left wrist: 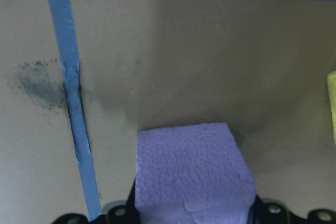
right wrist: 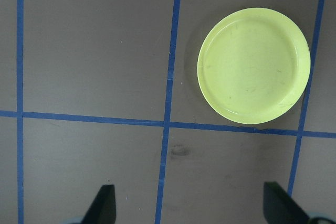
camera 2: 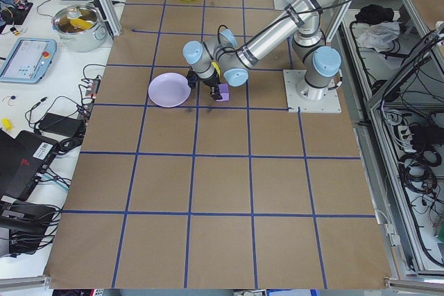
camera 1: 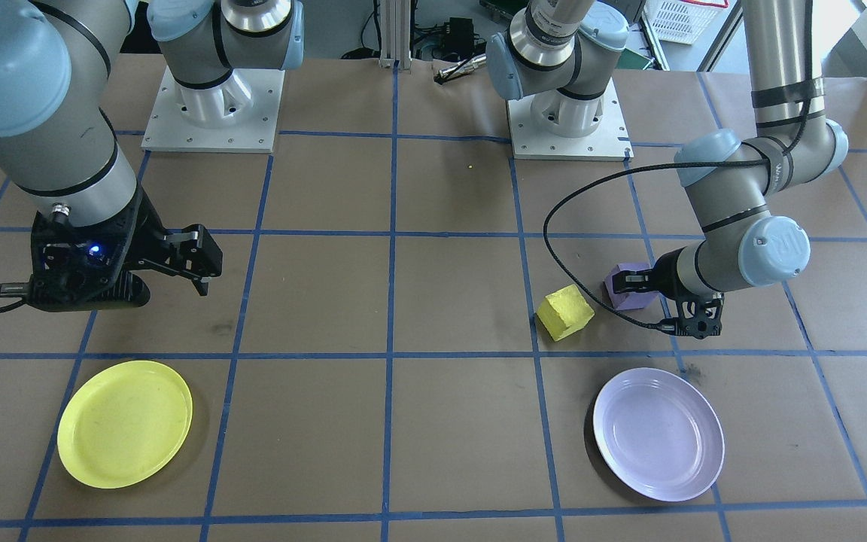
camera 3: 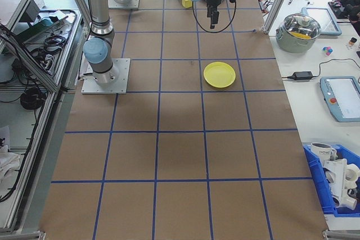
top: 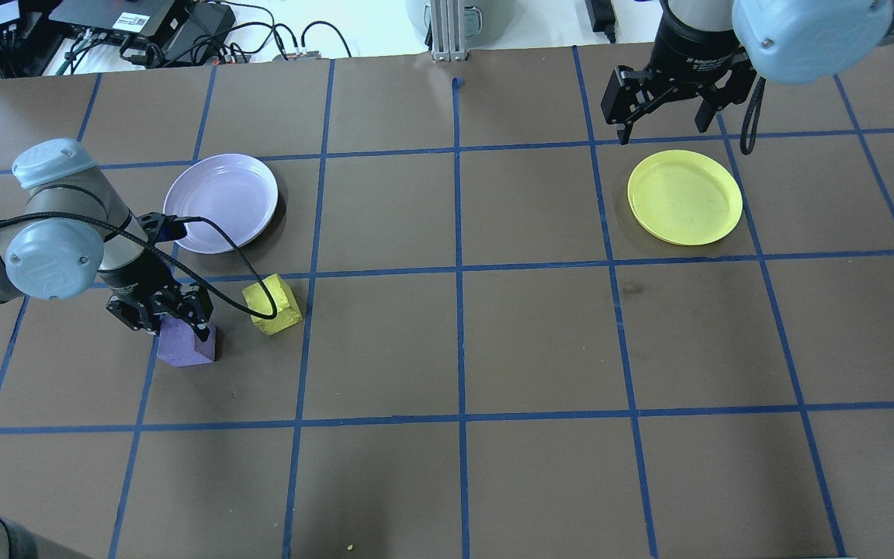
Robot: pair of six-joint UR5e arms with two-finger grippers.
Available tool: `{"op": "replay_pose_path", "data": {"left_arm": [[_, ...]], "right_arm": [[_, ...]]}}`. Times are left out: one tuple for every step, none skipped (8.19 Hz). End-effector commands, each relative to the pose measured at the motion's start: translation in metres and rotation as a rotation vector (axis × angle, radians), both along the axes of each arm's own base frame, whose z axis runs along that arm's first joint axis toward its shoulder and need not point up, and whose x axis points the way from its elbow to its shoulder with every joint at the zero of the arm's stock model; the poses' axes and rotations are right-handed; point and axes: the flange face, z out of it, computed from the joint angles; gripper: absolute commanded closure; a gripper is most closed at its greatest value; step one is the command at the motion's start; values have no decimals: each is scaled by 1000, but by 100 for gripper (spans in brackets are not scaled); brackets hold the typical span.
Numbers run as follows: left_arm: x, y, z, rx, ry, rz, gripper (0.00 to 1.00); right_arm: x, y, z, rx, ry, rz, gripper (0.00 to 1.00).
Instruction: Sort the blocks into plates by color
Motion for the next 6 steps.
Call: {"op": "replay_pose_path", "data": {"left_arm": [[1, 1, -1, -1, 6, -7, 82], [3, 1, 10, -6, -7, -7, 82], [2, 10, 16, 76, 22, -8, 82], [9, -15, 51, 52, 9, -12, 82], [24, -48, 92, 69, 2, -17, 83], [35, -89, 119, 21, -28, -31, 83]], "right_arm": [[1, 1, 6, -18, -5, -4, 0], [0, 0, 2, -11, 10, 1, 0], [0, -1, 0, -7, 7, 1, 0], [2, 1, 1, -1, -8, 1, 0], [2, 3, -4, 10, -8, 1, 0], [2, 4, -7, 12, -8, 1, 0]]}}
